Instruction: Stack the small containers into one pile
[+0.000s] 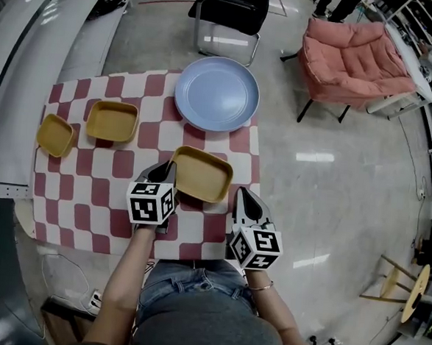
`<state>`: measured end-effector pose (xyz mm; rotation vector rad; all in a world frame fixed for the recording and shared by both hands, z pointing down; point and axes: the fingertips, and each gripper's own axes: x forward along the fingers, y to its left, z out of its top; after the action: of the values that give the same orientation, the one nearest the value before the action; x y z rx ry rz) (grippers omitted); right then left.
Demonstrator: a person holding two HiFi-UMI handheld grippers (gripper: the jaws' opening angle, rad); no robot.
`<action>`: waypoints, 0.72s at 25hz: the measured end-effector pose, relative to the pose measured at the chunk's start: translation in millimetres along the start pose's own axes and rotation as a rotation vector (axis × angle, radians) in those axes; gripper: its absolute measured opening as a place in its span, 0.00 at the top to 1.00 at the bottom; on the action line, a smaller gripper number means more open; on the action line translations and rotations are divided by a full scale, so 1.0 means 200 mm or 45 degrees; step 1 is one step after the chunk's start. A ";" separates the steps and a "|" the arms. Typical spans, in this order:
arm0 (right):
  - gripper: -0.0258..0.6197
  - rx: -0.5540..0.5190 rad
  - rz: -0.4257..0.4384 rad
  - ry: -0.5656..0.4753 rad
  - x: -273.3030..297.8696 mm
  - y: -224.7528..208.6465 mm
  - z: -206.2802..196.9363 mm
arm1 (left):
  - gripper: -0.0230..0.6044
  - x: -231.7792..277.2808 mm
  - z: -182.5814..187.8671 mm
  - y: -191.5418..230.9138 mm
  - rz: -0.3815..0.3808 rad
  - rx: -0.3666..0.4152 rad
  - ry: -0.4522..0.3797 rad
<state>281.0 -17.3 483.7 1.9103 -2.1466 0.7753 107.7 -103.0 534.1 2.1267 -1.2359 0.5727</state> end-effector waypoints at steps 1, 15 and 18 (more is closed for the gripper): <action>0.95 -0.010 0.014 0.000 0.00 0.01 0.00 | 0.92 -0.02 0.00 0.01 0.013 -0.016 -0.010; 0.95 -0.182 0.371 0.075 0.17 0.43 0.00 | 0.92 -0.46 0.01 0.40 0.298 -0.233 -0.189; 0.95 -0.209 0.436 0.086 0.20 0.51 0.00 | 0.92 -0.55 0.00 0.49 0.360 -0.295 -0.239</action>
<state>176.2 -47.1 473.4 1.4379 -2.4425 0.6792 -29.6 -72.7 491.8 1.8586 -1.6390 0.3312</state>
